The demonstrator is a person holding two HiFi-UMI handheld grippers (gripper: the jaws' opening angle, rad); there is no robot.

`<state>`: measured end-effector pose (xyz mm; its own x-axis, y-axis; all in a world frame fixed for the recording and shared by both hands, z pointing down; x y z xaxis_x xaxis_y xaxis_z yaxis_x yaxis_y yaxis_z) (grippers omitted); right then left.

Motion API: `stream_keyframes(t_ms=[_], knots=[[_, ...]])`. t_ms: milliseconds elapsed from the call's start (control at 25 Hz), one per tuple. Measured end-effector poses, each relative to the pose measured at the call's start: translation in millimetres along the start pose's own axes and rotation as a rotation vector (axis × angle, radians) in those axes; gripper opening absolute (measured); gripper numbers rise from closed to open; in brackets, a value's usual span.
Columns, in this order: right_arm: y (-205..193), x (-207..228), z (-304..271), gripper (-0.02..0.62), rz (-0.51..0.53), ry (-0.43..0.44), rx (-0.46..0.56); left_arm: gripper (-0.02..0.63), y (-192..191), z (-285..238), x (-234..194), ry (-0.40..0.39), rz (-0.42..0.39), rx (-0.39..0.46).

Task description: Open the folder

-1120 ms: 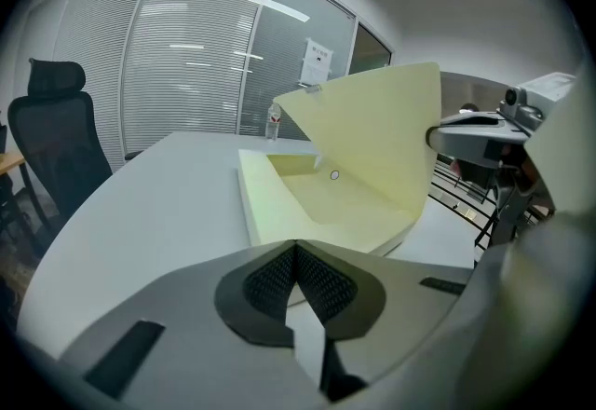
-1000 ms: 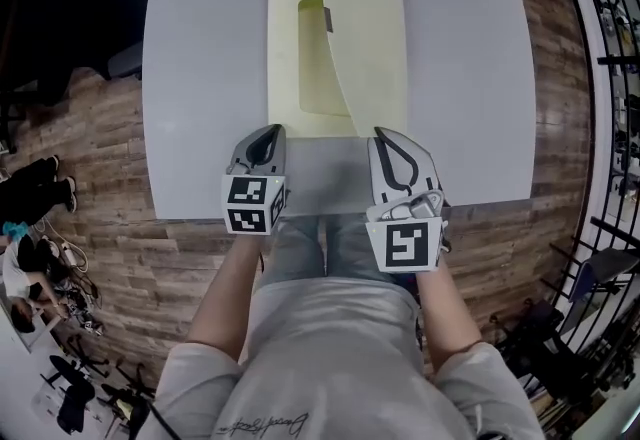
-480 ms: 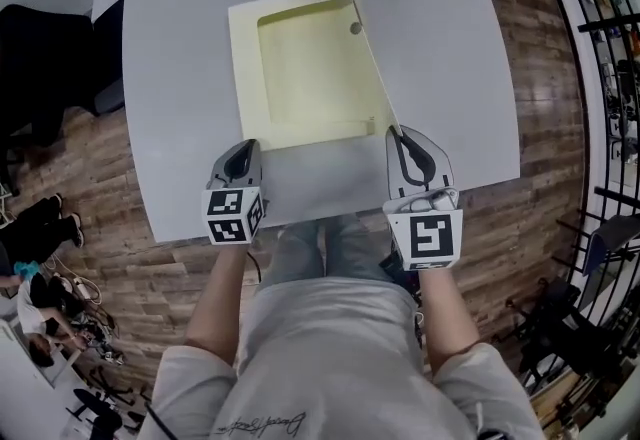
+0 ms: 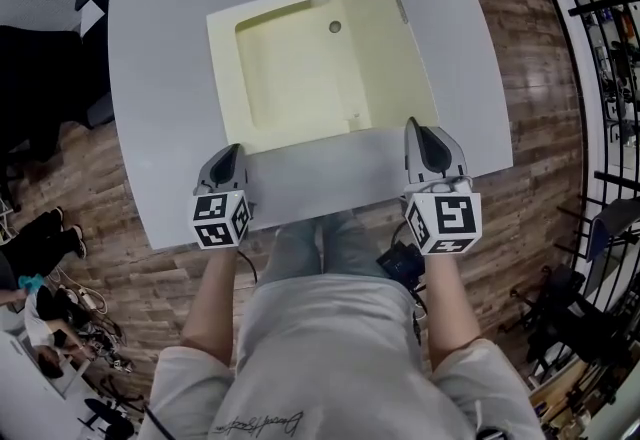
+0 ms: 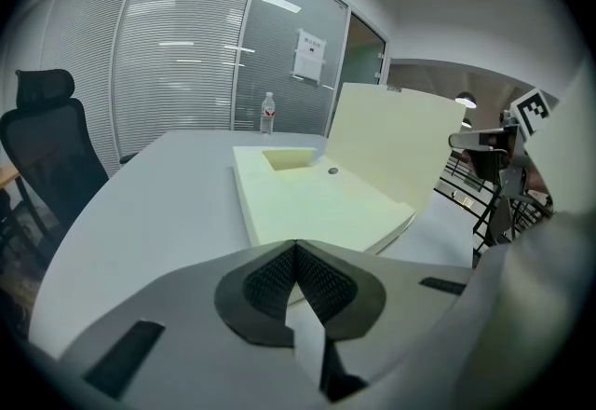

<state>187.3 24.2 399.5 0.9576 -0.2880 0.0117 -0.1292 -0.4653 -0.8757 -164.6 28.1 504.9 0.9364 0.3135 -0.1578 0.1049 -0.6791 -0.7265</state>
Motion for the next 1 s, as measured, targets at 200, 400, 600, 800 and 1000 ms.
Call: stream_keyframes(t_ms=[200,400,600,800,1000], knots=[[-12,20,-2,0.025,-0.079,-0.025,-0.020,0.009,0,0,0,0.010,0.007,-0.001],[-27,40,-4,0.025,-0.124,-0.069,-0.045,0.009,0,1,1,0.020,0.006,0.001],[-43,58,-9,0.026,-0.166,-0.096,-0.065,0.009,-1,1,3,0.031,-0.004,0.005],[-56,72,-16,0.035,-0.137,-0.128,-0.096,0.009,-1,3,3,0.040,-0.006,0.009],[-71,86,-24,0.052,-0.112,-0.162,-0.137,0.009,-1,3,4,0.047,-0.009,0.011]])
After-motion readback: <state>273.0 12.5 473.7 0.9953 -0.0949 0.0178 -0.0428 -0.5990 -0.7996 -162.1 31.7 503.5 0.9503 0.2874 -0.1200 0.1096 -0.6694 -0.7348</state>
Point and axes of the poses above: the fingertips, and each gripper's own axes: z backward along the fingers, x to its right, y out of its top, the point moved 9 cm from there along z, backward along the fingers, and after that the axes turned 1 degree about -x, right-handed, at the moved point
